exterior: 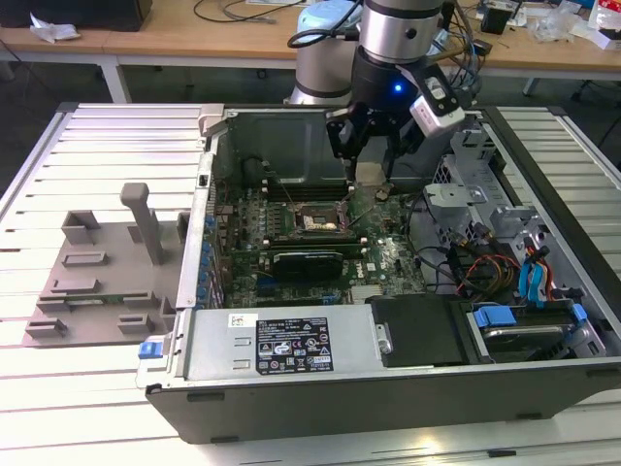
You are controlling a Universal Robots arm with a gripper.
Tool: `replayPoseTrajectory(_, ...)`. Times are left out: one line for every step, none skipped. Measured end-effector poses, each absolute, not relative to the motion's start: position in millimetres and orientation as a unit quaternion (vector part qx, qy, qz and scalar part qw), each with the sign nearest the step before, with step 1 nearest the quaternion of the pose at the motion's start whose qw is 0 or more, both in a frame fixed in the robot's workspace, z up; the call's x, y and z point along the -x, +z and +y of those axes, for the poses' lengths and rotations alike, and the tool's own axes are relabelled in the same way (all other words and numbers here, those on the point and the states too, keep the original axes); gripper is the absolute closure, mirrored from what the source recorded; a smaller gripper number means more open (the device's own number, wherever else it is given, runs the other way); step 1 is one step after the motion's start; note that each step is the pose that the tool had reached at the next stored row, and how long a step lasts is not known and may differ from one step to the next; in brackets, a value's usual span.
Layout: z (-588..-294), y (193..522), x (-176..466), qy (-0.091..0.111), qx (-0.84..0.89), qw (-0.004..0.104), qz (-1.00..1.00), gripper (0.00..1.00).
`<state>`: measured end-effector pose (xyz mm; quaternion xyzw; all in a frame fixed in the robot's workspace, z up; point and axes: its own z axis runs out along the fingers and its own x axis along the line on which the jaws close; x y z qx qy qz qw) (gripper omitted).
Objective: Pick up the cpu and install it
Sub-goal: 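Pick up the cpu and move it towards the insertion slot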
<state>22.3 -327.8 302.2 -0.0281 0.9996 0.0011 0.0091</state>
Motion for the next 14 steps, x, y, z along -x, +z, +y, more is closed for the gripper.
replayPoseTrajectory(-326.1,301.0,-22.3,0.001,0.028,0.009,1.0,0.45)
replayPoseTrajectory(-325.2,300.0,-22.3,0.001,0.028,0.009,1.0,0.45)
replayPoseTrajectory(-324.7,298.7,-22.3,0.001,0.028,0.009,1.0,0.45)
replayPoseTrajectory(-324.4,297.9,-22.3,0.001,0.028,0.009,1.0,0.45)
replayPoseTrajectory(-324.3,297.1,-22.3,0.001,0.028,0.009,1.0,0.45)
replayPoseTrajectory(-324.2,296.4,-22.3,0.001,0.028,0.009,1.0,0.45)
replayPoseTrajectory(-324.2,295.8,-22.3,0.001,0.028,0.009,1.0,0.45)
replayPoseTrajectory(-324.2,295.5,-22.3,0.001,0.028,0.009,1.0,0.45)
replayPoseTrajectory(-324.1,295.2,-22.3,0.001,0.028,0.009,1.0,0.45)
replayPoseTrajectory(-323.9,294.8,-22.3,0.001,0.028,0.009,1.0,0.45)
replayPoseTrajectory(-323.9,294.5,-22.3,0.001,0.028,0.009,1.0,0.45)
replayPoseTrajectory(-323.9,294.3,-22.2,0.001,0.028,0.009,1.0,0.45)
replayPoseTrajectory(-323.9,294.0,-22.2,0.001,0.028,0.009,1.0,0.45)
replayPoseTrajectory(-323.8,293.7,-22.2,0.001,0.028,0.009,1.0,0.45)
